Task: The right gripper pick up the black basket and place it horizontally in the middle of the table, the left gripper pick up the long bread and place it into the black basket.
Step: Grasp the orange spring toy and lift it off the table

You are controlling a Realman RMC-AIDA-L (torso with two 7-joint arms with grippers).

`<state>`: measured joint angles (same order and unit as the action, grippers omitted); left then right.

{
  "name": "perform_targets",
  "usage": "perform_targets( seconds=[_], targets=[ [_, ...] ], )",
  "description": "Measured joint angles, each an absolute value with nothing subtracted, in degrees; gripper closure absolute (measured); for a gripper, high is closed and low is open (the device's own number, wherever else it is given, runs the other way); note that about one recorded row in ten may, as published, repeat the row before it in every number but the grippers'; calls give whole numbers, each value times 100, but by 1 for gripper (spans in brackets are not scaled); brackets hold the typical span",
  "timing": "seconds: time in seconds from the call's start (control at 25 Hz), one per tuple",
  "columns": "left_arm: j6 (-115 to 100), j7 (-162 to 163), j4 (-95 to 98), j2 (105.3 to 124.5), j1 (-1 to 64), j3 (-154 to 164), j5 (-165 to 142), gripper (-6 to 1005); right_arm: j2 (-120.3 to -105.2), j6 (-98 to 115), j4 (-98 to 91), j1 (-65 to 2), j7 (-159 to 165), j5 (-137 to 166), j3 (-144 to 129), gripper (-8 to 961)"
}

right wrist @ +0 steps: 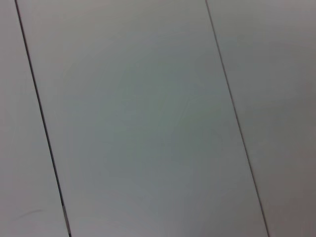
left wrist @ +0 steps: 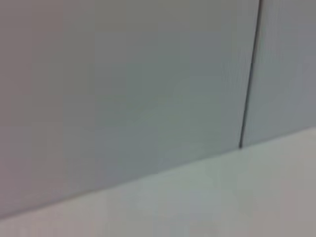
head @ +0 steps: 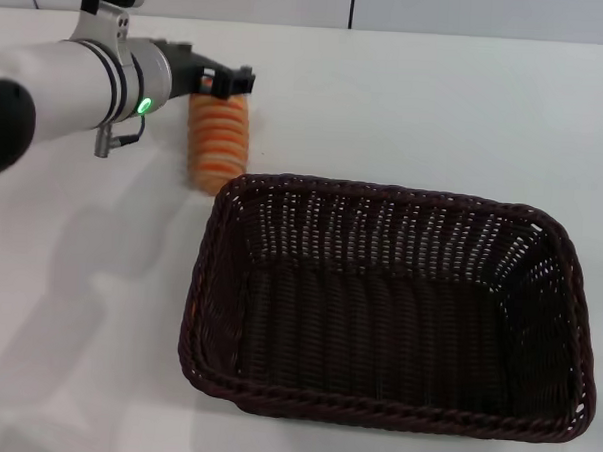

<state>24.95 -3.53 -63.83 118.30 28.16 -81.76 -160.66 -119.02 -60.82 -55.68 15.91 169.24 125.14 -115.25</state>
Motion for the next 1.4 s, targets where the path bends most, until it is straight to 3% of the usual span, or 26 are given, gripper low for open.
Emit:
perform_targets(
  seconds=[0.12,0.76,1.24,1.4],
  targets=[
    [3398,-181,-6407,11845,3055,-8335,-16004,208,-11897,-6060,-5540,1557,16909,12515,-11507,143],
    [3537,-24,-4569,11852,4141,-8542,-15762,212,-11866,-6027,-5529,1490,16865,12577,-11469,143],
    [4063,-461,-5727,11837,3758,-8469,-15839,215,-11859,-6019,-5500,1525,16854,12577,-11479,144],
    [4256,-823,-6616,11831,3400,-8471,-15783,347,-11860,-6019,-5511,1542,16852,12577,-11492,147]
  ],
)
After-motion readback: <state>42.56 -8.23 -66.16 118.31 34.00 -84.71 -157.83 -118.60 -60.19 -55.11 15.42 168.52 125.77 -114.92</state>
